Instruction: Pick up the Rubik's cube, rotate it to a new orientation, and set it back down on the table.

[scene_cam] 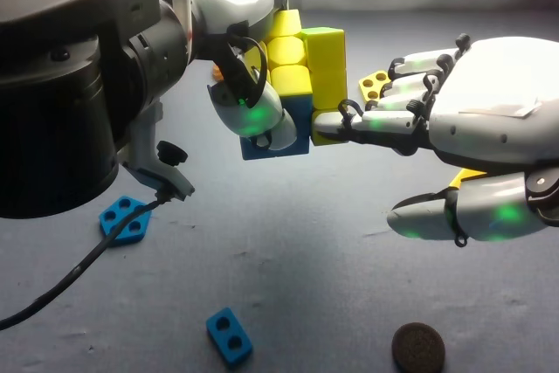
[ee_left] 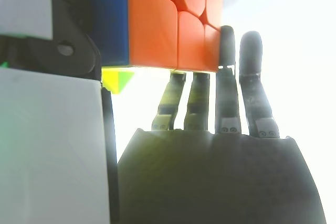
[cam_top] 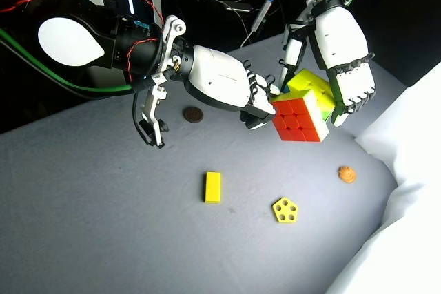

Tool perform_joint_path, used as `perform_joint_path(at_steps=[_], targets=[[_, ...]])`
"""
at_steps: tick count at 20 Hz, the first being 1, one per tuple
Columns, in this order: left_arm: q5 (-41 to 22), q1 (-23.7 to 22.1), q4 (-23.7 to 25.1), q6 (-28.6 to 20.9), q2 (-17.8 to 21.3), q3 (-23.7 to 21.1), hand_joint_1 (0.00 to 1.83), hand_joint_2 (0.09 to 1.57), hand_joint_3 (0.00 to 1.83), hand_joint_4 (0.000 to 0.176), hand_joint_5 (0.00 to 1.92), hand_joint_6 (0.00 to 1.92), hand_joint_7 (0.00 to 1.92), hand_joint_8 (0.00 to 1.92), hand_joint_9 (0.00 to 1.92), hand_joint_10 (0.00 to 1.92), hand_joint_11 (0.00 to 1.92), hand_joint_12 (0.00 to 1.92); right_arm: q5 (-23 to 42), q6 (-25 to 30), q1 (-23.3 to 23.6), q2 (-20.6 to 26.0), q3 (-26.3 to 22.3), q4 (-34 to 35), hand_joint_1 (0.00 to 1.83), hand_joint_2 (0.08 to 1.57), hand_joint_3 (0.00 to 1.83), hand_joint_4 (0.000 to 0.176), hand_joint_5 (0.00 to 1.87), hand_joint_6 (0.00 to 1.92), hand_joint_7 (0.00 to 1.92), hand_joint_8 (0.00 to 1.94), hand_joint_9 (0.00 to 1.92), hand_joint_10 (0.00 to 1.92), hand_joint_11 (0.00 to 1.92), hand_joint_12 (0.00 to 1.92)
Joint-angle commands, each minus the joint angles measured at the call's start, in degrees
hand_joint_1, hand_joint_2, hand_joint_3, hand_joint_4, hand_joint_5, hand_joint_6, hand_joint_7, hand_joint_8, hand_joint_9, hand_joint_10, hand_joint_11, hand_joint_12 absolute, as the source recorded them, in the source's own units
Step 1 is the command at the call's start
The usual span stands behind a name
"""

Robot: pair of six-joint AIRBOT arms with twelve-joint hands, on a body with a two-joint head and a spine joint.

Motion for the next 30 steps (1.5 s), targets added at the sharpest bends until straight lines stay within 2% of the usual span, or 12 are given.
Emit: perform_joint_path(at_steps=[1,4,8,12,16,17,22,24,27,30], targets=[[1.6,-1.2,4.7,-0.9,0.4,-0.2,1.16,1.15,0.0,0.0,0.18,1.39,0.21,1.47,0.17,1.47,0.0,1.59,5.2,-0.9,0.3,-0.1,0.1,1.2,0.0,1.32,0.0,0.0,0.11,0.01,0.32,1.59,0.3,1.92,0.14,1.92],[1.6,-1.2,4.7,-0.9,0.4,-0.2,1.17,1.12,0.0,0.0,0.2,1.4,0.21,1.5,0.18,1.49,0.0,1.64,5.3,-1.0,0.3,-0.5,0.5,1.5,0.0,1.32,0.0,0.0,0.09,0.0,0.32,1.61,0.31,1.92,0.14,1.92],[1.6,-1.1,4.7,-0.9,0.4,-0.2,1.16,1.15,0.01,0.0,0.17,1.41,0.2,1.48,0.16,1.47,0.0,1.6,5.3,-1.1,0.5,-0.9,0.7,1.5,0.0,1.32,0.0,0.0,0.05,0.0,0.28,1.65,0.27,1.92,0.14,1.92],[1.6,-1.1,4.7,-0.9,0.4,-0.2,1.15,1.13,0.0,0.0,0.21,1.37,0.21,1.49,0.17,1.49,0.0,1.63,5.3,-1.3,0.6,-1.4,0.9,1.7,0.0,1.32,0.0,0.0,0.09,0.01,0.33,1.62,0.31,1.92,0.16,1.92],[1.6,-1.1,4.7,-0.9,0.4,-0.1,1.16,1.14,0.0,0.0,0.18,1.42,0.21,1.5,0.18,1.48,0.0,1.6,5.3,-1.3,1.8,-1.5,1.0,2.5,0.0,1.33,0.0,0.0,0.1,0.01,0.32,1.6,0.3,1.92,0.16,1.92],[1.6,-1.1,4.7,-0.9,0.4,-0.1,1.14,1.16,0.01,0.0,0.16,1.47,0.2,1.52,0.17,1.5,0.0,1.6,5.3,-1.3,1.8,-1.6,1.0,2.5,0.0,1.32,0.0,0.0,0.14,0.02,0.37,1.55,0.33,1.91,0.19,1.92],[1.6,-1.1,4.7,-0.9,0.4,-0.1,1.15,1.16,0.0,0.0,0.15,1.48,0.23,1.47,0.18,1.47,0.0,1.6,5.0,-1.5,1.6,-2.2,2.0,2.9,0.0,1.31,0.0,0.0,0.07,0.0,0.31,1.67,0.31,1.92,0.18,1.92],[1.6,-1.1,4.7,-0.9,0.4,-0.1,1.11,1.17,0.01,0.0,0.15,1.48,0.22,1.48,0.18,1.47,0.0,1.6,3.8,-3.8,1.6,-3.3,3.1,5.8,0.0,1.32,0.0,0.0,0.05,0.0,0.3,1.68,0.3,1.92,0.15,1.92],[1.6,-1.1,4.7,-0.9,0.4,-0.1,1.1,1.18,0.01,0.0,0.13,1.49,0.2,1.51,0.17,1.49,0.0,1.61,4.0,-3.9,1.4,-3.7,3.6,5.9,0.0,1.32,0.0,0.0,0.09,0.01,0.35,1.61,0.31,1.92,0.14,1.92],[1.6,-1.1,4.7,-0.9,0.4,-0.1,1.14,1.17,0.0,0.0,0.17,1.46,0.25,1.47,0.2,1.45,0.0,1.62,4.3,-4.0,1.5,-3.8,3.6,5.9,0.0,1.32,0.0,0.0,0.08,0.0,0.33,1.65,0.31,1.92,0.15,1.92]])
